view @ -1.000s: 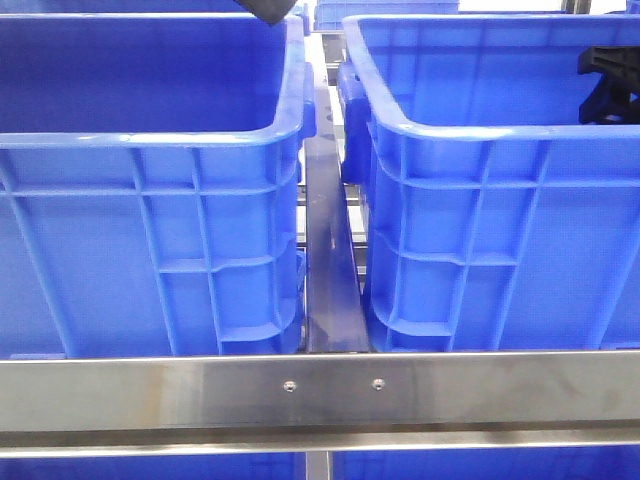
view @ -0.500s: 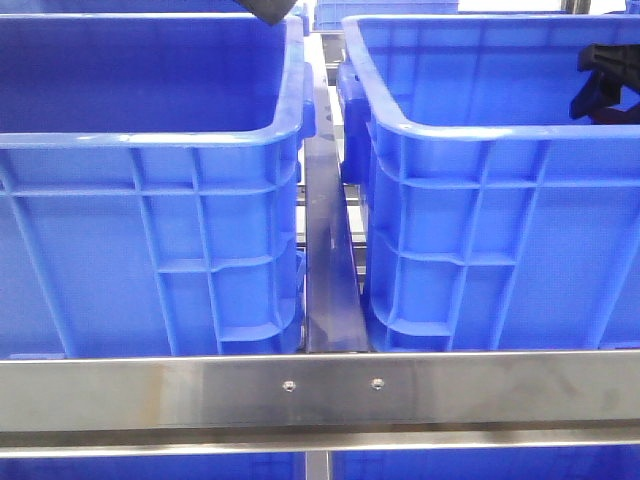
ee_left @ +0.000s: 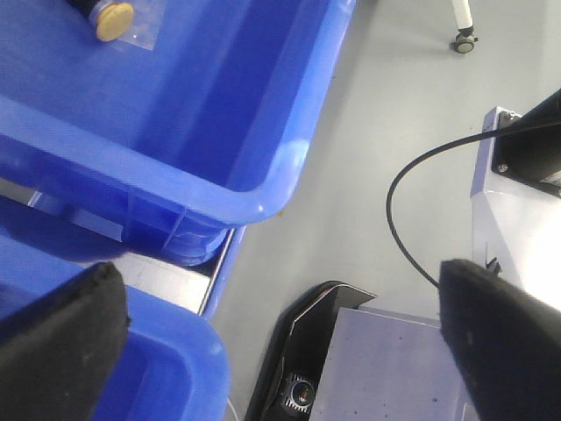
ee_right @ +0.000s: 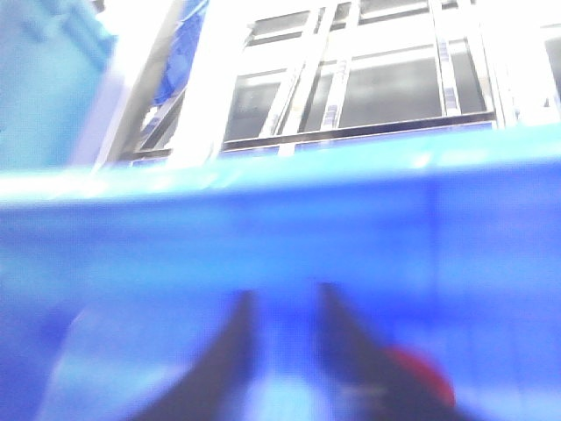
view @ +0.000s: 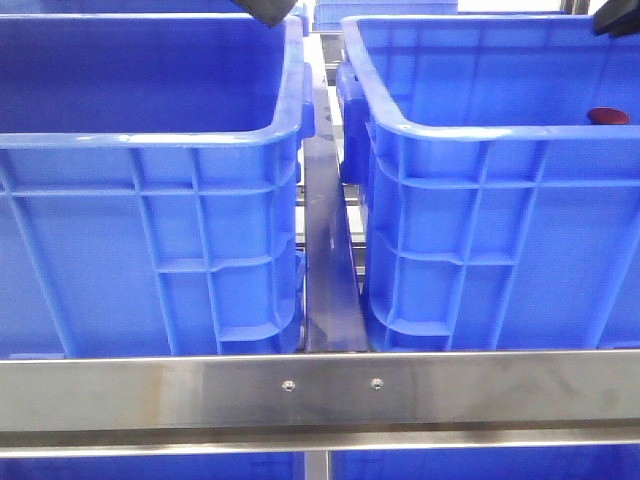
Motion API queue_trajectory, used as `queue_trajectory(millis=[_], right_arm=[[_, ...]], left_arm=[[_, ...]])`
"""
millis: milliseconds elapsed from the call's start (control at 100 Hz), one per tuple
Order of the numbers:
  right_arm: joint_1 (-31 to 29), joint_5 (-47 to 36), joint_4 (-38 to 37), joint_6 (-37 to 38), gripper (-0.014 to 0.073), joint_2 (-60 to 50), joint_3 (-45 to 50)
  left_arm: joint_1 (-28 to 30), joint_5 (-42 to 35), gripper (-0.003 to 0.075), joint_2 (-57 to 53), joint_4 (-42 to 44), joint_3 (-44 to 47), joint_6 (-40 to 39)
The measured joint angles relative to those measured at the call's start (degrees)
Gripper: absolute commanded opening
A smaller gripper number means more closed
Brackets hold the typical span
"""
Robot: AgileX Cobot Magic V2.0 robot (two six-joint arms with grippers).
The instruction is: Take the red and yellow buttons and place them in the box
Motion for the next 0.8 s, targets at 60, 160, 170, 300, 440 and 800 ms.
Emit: queue_trajectory(millis=[60, 160, 170, 300, 440, 800], right_arm=[[0.0, 0.1, -0.4, -0.2, -0.0067, -2.7, 2.5], [0.0, 0.4, -0.7, -0.6, -0.0069, -7.1, 6.2], [0.0, 0.5, -0.6, -0.6, -0.0069, -7.4, 6.7], [0.0, 0.5, -0.8, -0.9, -0.0069, -13.8, 11.2], [0.0, 0.5, -0.9, -0.9, -0.0069, -21.1, 15.7], [0.0, 1.8, -0.9, -0.9, -0.0069, -37.2, 24.6]], left_arm=[[0.0, -0.3, 0.0551, 0.0, 0.0, 0.0, -0.1], [0.0, -2.3, 0.037, 0.0, 0.3, 0.0, -1.9], [0.0, -2.5, 0.034, 0.0, 0.4, 0.0, -2.2], [0.0, -4.2, 0.0057, 0.0, 1.2, 0.0, -5.0], [0.0, -4.6, -0.002, -0.2, 1.4, 0.0, -6.7], [0.0, -15.3, -0.002, -8.3, 2.5, 7.2, -11.9]])
